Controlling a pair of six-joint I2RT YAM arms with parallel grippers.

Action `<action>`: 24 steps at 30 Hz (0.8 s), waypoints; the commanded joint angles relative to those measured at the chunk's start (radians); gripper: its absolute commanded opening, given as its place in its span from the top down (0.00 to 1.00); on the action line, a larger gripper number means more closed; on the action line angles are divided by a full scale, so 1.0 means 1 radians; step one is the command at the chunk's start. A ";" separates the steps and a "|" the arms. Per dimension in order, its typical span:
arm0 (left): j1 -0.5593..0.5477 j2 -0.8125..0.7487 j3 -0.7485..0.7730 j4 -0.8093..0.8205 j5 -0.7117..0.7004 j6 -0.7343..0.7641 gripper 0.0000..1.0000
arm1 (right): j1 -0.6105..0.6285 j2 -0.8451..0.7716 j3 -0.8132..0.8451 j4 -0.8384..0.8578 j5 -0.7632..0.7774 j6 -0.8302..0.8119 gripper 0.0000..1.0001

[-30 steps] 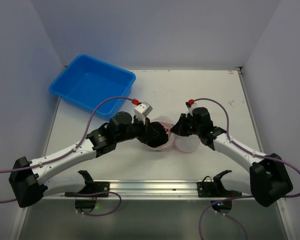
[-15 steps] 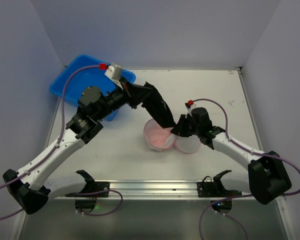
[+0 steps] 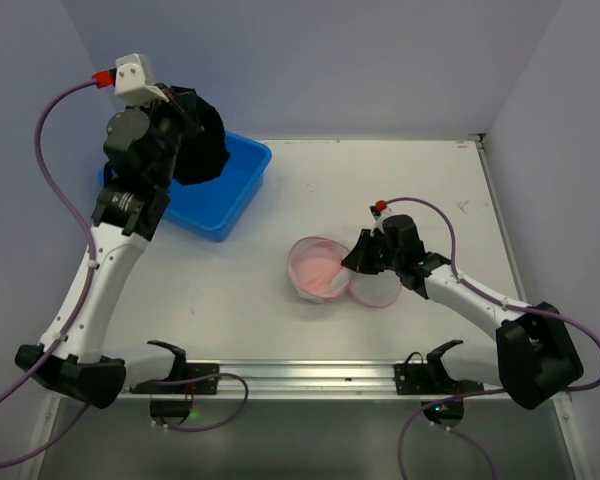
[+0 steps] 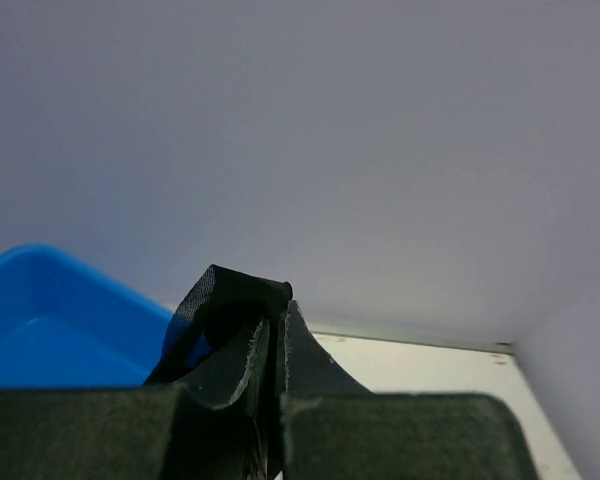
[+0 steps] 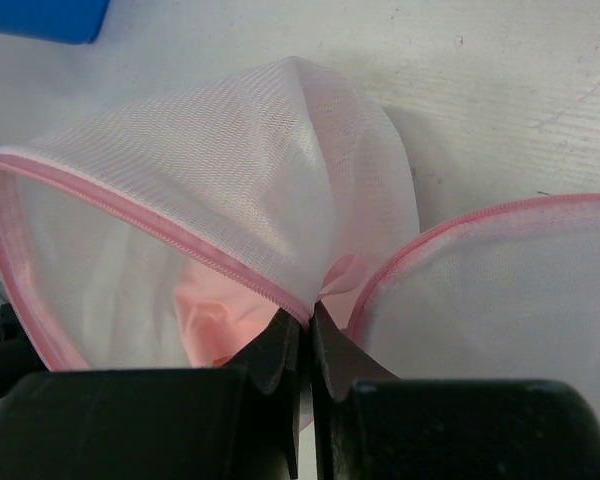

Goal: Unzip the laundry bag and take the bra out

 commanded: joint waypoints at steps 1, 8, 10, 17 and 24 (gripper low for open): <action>0.147 0.094 -0.064 -0.024 -0.050 0.019 1.00 | -0.004 -0.025 -0.001 0.013 -0.035 -0.014 1.00; 0.466 0.338 -0.225 0.258 0.182 -0.126 1.00 | -0.004 -0.054 -0.018 0.027 -0.077 -0.017 1.00; 0.496 0.482 -0.193 0.252 0.240 -0.172 1.00 | -0.006 -0.055 -0.022 0.027 -0.083 -0.016 1.00; 0.545 0.778 -0.053 0.321 0.300 -0.208 0.93 | -0.006 -0.049 -0.024 0.027 -0.104 -0.026 1.00; 0.552 0.788 -0.038 0.271 0.316 -0.221 0.15 | -0.004 -0.017 -0.010 0.059 -0.098 -0.035 1.00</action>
